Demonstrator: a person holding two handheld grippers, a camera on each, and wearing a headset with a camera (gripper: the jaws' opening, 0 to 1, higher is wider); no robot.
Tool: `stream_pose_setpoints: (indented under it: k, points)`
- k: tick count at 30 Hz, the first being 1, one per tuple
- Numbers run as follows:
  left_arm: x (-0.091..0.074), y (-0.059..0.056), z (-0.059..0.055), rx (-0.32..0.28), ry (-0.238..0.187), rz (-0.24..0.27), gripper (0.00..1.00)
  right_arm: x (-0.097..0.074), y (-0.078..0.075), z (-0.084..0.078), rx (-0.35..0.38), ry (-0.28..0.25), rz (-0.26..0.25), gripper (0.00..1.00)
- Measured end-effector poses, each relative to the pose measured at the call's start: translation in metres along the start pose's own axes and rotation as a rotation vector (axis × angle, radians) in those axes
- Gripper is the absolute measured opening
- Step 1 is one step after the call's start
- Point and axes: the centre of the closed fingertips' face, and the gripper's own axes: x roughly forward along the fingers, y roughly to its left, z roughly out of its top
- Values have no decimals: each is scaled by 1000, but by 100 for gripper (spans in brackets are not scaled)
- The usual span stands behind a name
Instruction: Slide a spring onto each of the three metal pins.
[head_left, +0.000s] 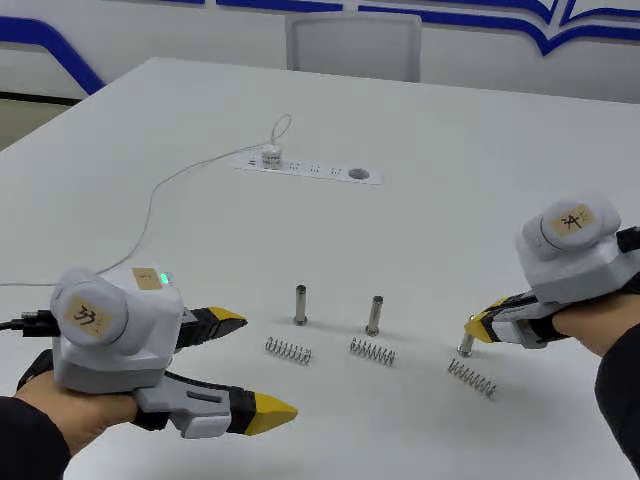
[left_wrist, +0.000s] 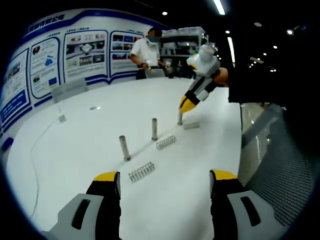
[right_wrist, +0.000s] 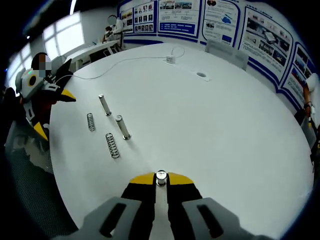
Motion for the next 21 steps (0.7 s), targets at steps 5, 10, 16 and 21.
stream_pose_setpoints:
  k: [5,10,16,21]
  points:
    - [0,0,0,0,0,-1,74,0,3,1,7,-11,11,9]
    - [0,0,0,1,0,-1,74,-2,3,1,2,-16,14,9]
    - [0,-1,0,3,2,-1,74,-4,3,3,-6,-31,15,10]
    - [0,0,0,1,1,0,74,-6,4,3,-16,-33,18,12]
